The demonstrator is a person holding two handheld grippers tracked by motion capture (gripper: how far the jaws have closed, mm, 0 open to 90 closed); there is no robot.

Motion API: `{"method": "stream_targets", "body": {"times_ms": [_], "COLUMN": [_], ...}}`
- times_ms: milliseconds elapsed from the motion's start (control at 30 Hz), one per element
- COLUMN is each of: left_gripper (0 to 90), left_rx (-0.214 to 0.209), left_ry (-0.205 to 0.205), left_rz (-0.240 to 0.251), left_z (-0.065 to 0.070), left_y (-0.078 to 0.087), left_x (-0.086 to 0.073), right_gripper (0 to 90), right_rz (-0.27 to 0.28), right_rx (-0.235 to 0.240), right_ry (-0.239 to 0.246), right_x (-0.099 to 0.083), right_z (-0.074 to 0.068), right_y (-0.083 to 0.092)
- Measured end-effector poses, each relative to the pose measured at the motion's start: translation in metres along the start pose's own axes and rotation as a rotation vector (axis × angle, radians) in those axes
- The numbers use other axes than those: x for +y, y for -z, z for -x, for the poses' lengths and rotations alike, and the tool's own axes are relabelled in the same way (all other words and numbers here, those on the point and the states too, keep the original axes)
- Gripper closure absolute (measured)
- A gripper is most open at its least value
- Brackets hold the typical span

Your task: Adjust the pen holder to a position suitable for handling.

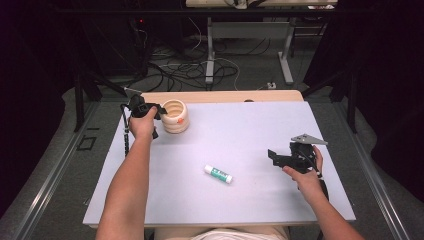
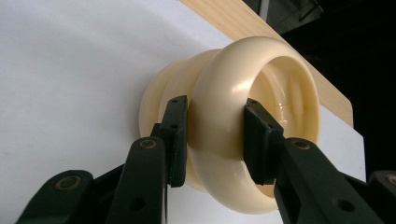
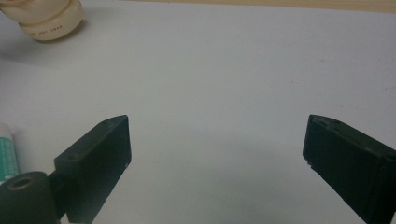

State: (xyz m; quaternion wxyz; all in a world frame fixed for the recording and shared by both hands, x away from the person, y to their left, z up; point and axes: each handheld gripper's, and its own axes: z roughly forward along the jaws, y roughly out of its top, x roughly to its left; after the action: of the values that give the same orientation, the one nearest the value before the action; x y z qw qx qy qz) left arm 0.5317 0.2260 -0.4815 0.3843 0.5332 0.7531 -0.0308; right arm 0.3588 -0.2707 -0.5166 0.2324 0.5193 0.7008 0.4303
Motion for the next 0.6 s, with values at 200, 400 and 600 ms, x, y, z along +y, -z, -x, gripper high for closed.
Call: {"method": "stream_targets", "body": {"times_ms": [200,400,600], "left_gripper": [65.3,65.3,65.3], "left_rx": [-0.028,-0.054,-0.086], "left_ry": [-0.030,-0.077,-0.121], "left_rz": [-0.031,-0.073,-0.120], "left_z": [0.009,0.022,0.037], "left_y": [0.000,-0.001,-0.002], "left_x": [-0.005,-0.013,-0.021], "right_gripper": [7.2,7.3,7.2], "right_rz": [0.000,0.000,-0.002], "right_rx": [0.003,0.001,-0.001], "right_ry": [0.002,0.002,0.000], "right_x": [0.000,0.001,0.000], "right_z": [-0.002,-0.002,-0.002], "right_y": [0.000,0.000,0.000]}}
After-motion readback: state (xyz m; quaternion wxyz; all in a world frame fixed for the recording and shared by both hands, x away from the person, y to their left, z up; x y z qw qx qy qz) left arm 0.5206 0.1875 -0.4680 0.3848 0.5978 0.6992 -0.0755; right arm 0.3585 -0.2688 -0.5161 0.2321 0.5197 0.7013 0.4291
